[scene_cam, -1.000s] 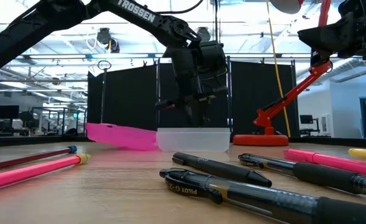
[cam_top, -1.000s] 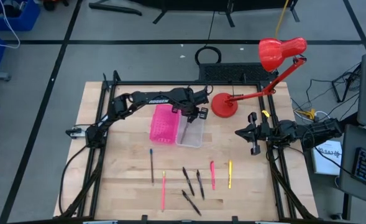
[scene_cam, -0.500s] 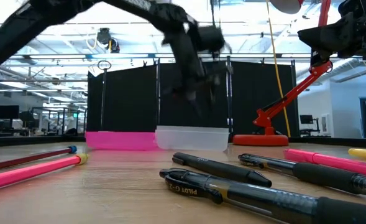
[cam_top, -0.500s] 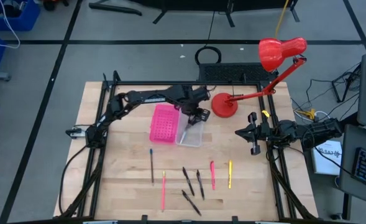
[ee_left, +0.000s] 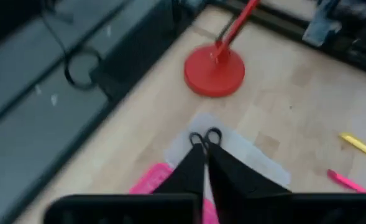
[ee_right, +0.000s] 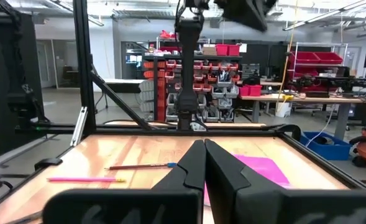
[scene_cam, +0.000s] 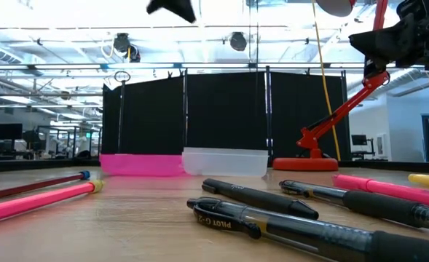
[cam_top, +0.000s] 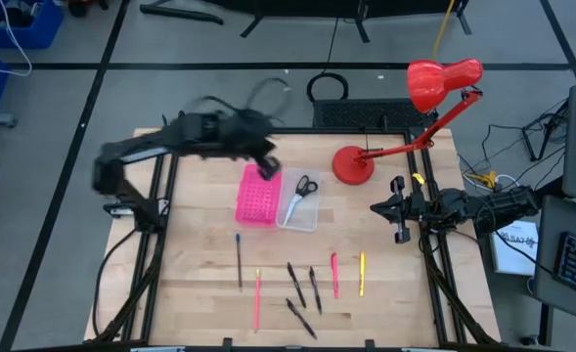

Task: Pick & place school supplies into a supply box
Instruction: Put the yellow ballpen into the pink supply box

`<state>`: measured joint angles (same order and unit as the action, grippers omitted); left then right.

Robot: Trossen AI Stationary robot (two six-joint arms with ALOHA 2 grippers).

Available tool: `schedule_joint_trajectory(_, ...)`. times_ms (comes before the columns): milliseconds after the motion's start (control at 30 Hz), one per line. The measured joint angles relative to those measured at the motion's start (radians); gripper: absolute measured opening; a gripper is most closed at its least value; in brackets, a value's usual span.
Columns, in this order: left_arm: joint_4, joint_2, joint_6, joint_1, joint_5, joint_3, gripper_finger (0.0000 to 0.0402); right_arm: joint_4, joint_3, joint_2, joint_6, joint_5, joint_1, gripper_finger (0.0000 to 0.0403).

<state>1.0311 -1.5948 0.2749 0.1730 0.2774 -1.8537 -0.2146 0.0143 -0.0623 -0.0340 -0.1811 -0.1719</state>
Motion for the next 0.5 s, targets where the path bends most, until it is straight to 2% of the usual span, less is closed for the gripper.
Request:
schedule_joint_trajectory(133, -0.049, 0.182, -0.162, -0.022, -0.011, 0.153, 0.0009, -0.023, 0.000, 0.000, 0.022, 0.000, 0.000, 0.0000)
schedule_joint_trajectory(300, -0.089, 0.373, -0.168, -0.002, 0.010, 0.389, 0.0005, -0.027, 0.000, 0.000, 0.007, 0.000, 0.000, 0.0000)
schedule_joint_trajectory(400, -0.234, 0.500, -0.157, 0.019, -0.017, 0.571, 0.0005, -0.074, 0.000, 0.001, -0.040, -0.001, 0.000, 0.0000)
schedule_joint_trajectory(500, -0.442, 0.605, -0.208, 0.029, -0.114, 0.774, 0.0004, -0.067, 0.000, 0.000, -0.041, -0.001, 0.000, 0.0000)
